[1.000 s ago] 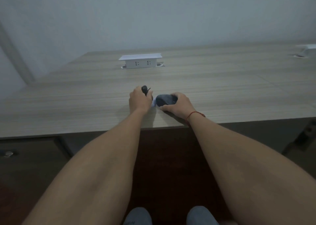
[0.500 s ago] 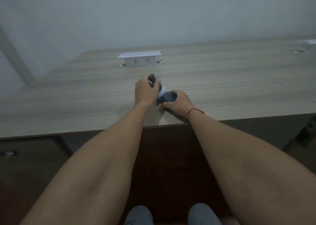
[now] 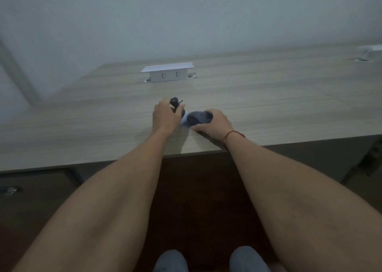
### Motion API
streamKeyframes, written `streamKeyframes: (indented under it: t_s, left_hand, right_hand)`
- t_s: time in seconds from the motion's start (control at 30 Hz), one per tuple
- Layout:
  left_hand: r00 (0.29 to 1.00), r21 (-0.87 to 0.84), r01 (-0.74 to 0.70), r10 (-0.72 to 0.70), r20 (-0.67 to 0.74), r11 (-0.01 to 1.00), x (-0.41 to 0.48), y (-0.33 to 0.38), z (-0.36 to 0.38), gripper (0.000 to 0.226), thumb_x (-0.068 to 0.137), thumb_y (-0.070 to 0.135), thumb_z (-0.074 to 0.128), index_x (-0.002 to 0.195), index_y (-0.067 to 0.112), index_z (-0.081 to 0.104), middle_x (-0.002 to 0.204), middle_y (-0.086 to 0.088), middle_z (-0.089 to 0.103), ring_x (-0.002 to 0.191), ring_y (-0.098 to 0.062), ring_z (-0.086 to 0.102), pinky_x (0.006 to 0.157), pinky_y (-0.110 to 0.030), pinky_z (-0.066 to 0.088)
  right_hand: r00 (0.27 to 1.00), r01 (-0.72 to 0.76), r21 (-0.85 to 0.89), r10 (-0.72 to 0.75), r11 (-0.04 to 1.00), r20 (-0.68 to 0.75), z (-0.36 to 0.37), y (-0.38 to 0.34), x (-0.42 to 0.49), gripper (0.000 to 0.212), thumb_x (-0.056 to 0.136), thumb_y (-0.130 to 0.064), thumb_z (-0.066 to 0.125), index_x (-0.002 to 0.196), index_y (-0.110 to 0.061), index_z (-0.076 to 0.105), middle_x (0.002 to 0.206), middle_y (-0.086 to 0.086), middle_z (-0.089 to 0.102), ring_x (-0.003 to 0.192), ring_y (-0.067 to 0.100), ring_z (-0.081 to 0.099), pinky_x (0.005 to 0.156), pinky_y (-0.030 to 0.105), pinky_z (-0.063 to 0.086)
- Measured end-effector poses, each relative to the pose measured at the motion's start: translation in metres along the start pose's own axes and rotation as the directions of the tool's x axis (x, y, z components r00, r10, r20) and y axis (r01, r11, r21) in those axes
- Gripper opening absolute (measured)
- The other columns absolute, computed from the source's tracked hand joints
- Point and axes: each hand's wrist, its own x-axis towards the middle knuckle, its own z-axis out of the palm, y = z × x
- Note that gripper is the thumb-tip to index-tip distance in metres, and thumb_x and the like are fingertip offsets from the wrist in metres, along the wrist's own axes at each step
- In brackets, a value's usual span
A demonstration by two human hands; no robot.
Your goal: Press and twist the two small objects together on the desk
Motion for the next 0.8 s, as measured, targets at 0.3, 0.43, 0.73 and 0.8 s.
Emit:
streamKeyframes:
  t_s: [0.3, 0.43, 0.73, 0.8]
  left_hand:
    - [0.993, 0.148, 0.112, -0.117, 0.025, 0.983, -0.001, 0.008, 0.003, 0.038, 0.088, 0.038, 0.063, 0.107, 0.005, 0.063, 0.108, -0.017, 0.067, 0.099, -0.034, 0.065, 0.087, -0.042, 0.053]
    - [0.994, -0.053, -0.040, 0.035, -0.100, 0.998, -0.013, 0.025, 0.006, 0.031, 0.090, 0.035, 0.062, 0.094, 0.004, 0.065, 0.093, -0.015, 0.070, 0.087, -0.030, 0.066, 0.079, -0.039, 0.054]
    - [0.982, 0.104, 0.158, -0.146, -0.119, 0.982, -0.006, 0.023, 0.005, 0.038, 0.090, 0.041, 0.059, 0.104, 0.006, 0.065, 0.103, -0.014, 0.069, 0.094, -0.030, 0.067, 0.081, -0.037, 0.055]
    - [0.997, -0.003, 0.034, -0.034, -0.071, 0.999, -0.001, 0.032, 0.006, 0.036, 0.088, 0.043, 0.061, 0.097, 0.008, 0.067, 0.096, -0.013, 0.072, 0.090, -0.029, 0.068, 0.081, -0.038, 0.056]
  right_hand:
    - [1.000, -0.004, -0.013, 0.004, 1.000, -0.024, 0.003, 0.000, -0.001, 0.068, 0.070, -0.040, 0.080, 0.129, -0.017, 0.054, 0.128, 0.004, 0.061, 0.117, 0.024, 0.056, 0.099, 0.040, 0.047]
    - [0.999, -0.015, -0.001, 0.015, 1.000, -0.031, 0.002, -0.002, 0.000, 0.065, 0.068, -0.040, 0.081, 0.124, -0.019, 0.057, 0.122, 0.003, 0.064, 0.111, 0.024, 0.059, 0.096, 0.040, 0.049]
    - [0.999, -0.005, -0.017, 0.004, 1.000, -0.032, 0.003, -0.001, -0.002, 0.066, 0.067, -0.043, 0.080, 0.124, -0.020, 0.055, 0.121, 0.004, 0.063, 0.111, 0.025, 0.059, 0.097, 0.045, 0.050]
    - [0.999, -0.017, -0.023, 0.016, 1.000, -0.040, 0.003, 0.000, -0.001, 0.064, 0.066, -0.044, 0.080, 0.120, -0.022, 0.055, 0.118, 0.003, 0.064, 0.108, 0.024, 0.059, 0.096, 0.044, 0.050]
